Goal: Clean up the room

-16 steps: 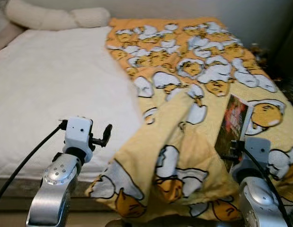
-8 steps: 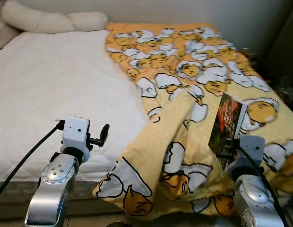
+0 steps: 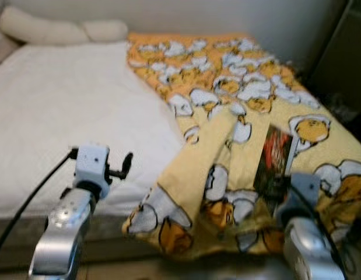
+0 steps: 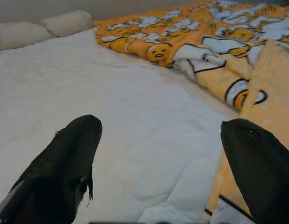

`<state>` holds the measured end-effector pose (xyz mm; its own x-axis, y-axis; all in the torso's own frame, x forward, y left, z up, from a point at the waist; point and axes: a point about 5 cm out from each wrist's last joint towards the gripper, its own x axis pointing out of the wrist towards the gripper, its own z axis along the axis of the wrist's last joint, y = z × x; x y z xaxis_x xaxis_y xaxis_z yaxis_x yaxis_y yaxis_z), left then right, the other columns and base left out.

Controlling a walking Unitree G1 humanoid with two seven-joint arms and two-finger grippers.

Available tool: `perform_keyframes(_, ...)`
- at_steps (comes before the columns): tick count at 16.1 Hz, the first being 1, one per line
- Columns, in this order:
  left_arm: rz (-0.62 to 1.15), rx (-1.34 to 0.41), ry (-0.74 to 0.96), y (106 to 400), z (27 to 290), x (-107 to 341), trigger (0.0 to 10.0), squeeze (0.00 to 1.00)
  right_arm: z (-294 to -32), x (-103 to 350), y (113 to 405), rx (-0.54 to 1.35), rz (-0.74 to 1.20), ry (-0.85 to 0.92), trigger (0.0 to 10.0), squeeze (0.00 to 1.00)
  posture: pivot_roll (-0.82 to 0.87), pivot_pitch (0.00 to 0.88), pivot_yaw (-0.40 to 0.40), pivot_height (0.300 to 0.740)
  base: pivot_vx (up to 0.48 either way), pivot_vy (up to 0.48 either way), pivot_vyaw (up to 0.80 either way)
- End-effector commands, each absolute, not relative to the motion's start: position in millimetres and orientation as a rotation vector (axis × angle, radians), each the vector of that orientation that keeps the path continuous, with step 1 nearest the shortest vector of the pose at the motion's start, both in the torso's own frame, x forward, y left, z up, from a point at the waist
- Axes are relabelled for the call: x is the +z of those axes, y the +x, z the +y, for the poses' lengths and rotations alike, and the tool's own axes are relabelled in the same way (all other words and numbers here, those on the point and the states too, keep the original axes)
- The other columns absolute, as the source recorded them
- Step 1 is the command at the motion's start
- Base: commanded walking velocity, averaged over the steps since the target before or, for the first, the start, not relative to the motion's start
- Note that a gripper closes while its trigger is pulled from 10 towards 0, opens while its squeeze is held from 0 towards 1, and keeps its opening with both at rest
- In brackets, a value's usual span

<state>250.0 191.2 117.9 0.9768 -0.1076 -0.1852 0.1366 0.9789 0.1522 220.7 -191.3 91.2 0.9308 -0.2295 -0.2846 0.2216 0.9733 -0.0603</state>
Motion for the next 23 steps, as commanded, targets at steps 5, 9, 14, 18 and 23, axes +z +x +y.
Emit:
perform_keyframes(5, 0.164, -0.116, 0.164, 252.4, 191.6, 120.6, 10.0, 0.09, -192.5, 96.6, 223.8, -0.242, 0.262, -0.022, 10.0, 0.00, -0.02, 0.000, 0.009, 0.740, 0.000, 0.293, 0.00)
perform_keyframes(9, 0.164, -0.109, 0.166, 252.5, 193.2, 119.9, 10.0, 0.10, -192.9, 97.6, 224.4, -0.242, 0.258, -0.019, 10.0, 0.00, -0.02, 0.000, 0.006, 0.740, 0.000, 0.296, 0.00)
perform_keyframes(14, 0.160, -0.101, 0.170, 252.5, 194.4, 121.8, 10.0, 0.09, -189.9, 96.8, 225.6, -0.228, 0.267, -0.010, 10.0, 0.00, -0.01, 0.000, -0.003, 0.740, 0.000, 0.302, 0.00)
perform_keyframes(18, 0.162, -0.102, 0.160, 254.3, 192.5, 121.2, 10.0, 0.09, -189.6, 99.6, 228.8, -0.221, 0.260, -0.020, 10.0, 0.00, -0.02, 0.000, -0.004, 0.740, 0.000, 0.335, 0.00)
perform_keyframes(23, 0.162, -0.106, 0.156, 256.6, 191.1, 121.0, 10.0, 0.10, -187.4, 101.1, 231.5, -0.215, 0.259, -0.023, 10.0, 0.00, -0.02, 0.000, -0.002, 0.740, 0.000, 0.355, 0.00)
